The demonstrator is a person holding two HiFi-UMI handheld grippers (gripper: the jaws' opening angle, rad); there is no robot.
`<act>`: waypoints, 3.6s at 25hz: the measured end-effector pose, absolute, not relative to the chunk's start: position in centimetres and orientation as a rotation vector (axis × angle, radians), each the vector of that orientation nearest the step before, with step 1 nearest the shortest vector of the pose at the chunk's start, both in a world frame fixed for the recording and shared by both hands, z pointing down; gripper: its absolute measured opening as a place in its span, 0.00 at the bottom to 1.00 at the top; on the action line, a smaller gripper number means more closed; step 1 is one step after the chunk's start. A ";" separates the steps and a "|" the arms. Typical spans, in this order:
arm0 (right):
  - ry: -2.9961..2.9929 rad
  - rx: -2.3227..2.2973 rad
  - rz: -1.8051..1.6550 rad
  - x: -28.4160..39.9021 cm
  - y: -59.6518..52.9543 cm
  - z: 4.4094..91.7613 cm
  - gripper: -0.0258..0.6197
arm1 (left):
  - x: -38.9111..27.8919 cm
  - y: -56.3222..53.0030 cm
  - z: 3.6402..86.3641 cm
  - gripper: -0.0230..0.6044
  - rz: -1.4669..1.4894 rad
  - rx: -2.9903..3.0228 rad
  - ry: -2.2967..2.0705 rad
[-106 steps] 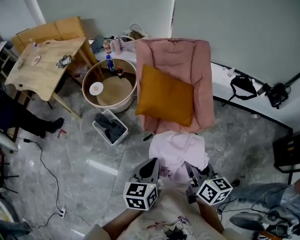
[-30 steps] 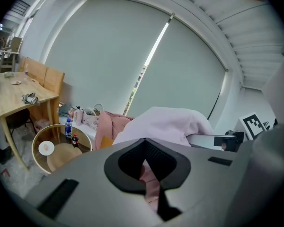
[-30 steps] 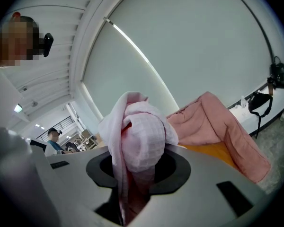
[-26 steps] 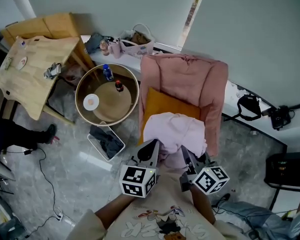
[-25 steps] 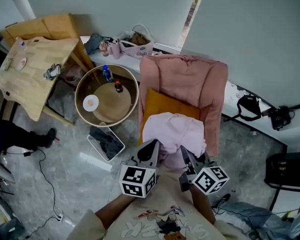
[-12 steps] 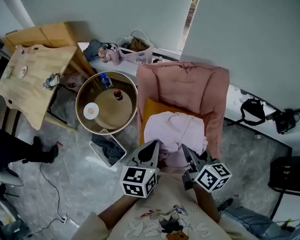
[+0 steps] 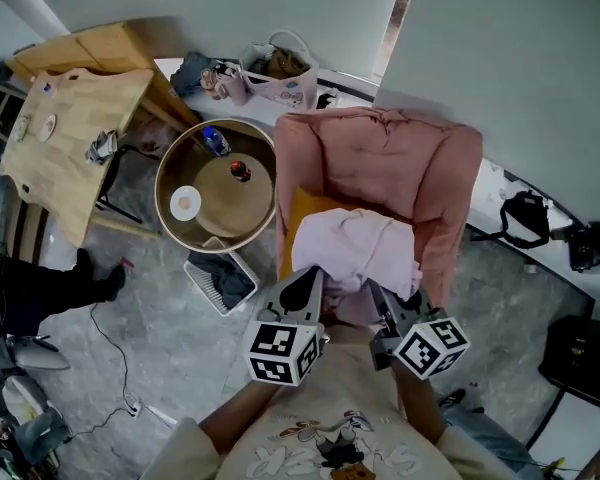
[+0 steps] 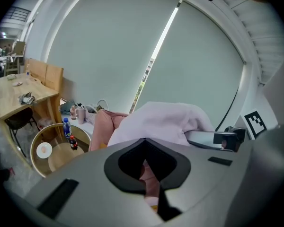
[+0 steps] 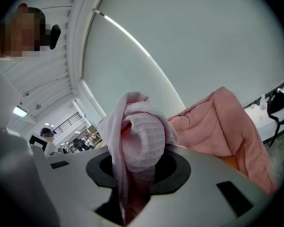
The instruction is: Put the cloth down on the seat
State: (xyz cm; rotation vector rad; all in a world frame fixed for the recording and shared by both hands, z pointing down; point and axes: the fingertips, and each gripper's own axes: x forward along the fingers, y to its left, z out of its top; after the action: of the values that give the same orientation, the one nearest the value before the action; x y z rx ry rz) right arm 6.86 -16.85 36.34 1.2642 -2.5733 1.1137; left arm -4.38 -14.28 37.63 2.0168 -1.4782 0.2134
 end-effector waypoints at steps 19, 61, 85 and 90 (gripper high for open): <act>-2.540 1.077 1.112 8.2 -27.0 41.5 0.26 | -2.5 -22.1 42.7 0.04 0.305 1.930 -1.511; -2.489 1.064 1.055 6.5 -38.2 52.0 0.26 | -2.4 -29.0 52.3 0.04 0.266 1.746 -1.590; -2.383 1.023 0.929 4.2 -39.3 61.6 0.26 | -2.8 -31.5 61.6 0.04 0.330 1.667 -1.568; -2.268 1.028 0.955 4.3 -39.6 63.9 0.27 | -3.1 -32.5 62.9 0.04 0.316 1.662 -1.590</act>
State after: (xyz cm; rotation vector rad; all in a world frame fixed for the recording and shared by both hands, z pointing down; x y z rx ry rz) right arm 4.30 -39.62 63.87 1.0275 -2.2681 0.9547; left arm -3.13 -32.47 62.90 1.6617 -1.5904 0.3160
